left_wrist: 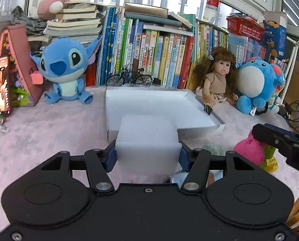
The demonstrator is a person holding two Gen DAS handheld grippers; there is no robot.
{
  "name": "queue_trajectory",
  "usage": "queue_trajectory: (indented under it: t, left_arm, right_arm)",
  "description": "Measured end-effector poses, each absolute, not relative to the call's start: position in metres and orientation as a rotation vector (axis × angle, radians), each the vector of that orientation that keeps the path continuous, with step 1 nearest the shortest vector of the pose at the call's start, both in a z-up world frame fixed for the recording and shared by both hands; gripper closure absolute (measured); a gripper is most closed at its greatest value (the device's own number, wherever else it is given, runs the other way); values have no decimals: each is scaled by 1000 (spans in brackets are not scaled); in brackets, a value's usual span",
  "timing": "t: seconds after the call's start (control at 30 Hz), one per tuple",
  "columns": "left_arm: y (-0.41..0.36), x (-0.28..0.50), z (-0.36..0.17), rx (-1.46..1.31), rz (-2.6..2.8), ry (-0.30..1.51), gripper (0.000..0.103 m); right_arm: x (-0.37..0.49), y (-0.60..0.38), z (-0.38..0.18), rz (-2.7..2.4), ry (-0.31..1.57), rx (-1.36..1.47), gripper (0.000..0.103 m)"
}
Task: Organize soft objects
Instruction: 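Carry the foam block with the left tool while the right tool carries the scrunchie toward the white tray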
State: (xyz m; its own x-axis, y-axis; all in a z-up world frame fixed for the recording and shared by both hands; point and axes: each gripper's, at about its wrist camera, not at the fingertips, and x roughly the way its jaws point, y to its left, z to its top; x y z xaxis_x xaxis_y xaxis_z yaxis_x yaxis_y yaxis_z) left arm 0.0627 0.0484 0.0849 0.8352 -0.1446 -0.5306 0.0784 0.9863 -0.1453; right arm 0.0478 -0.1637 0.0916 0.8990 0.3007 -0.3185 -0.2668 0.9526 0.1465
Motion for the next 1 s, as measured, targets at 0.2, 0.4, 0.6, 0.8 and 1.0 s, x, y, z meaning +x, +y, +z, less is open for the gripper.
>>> queue_trajectory:
  t: [0.2, 0.4, 0.6, 0.8, 1.0]
  left_arm:
    - [44, 91, 96, -128, -136, 562, 46]
    - [48, 128, 104, -198, -163, 581, 46]
    - [48, 168, 114, -256, -174, 616, 46]
    - [48, 204, 129, -293, -160, 601, 46]
    - [47, 239, 130, -329, -163, 612, 46]
  right_arm:
    - [80, -170, 104, 293, 367, 165, 70]
    - [112, -170, 118, 286, 377, 198, 70]
    - [152, -172, 136, 273, 387, 252, 70]
    - [191, -173, 150, 248, 393, 269, 70]
    - [236, -176, 154, 201, 441, 314, 70]
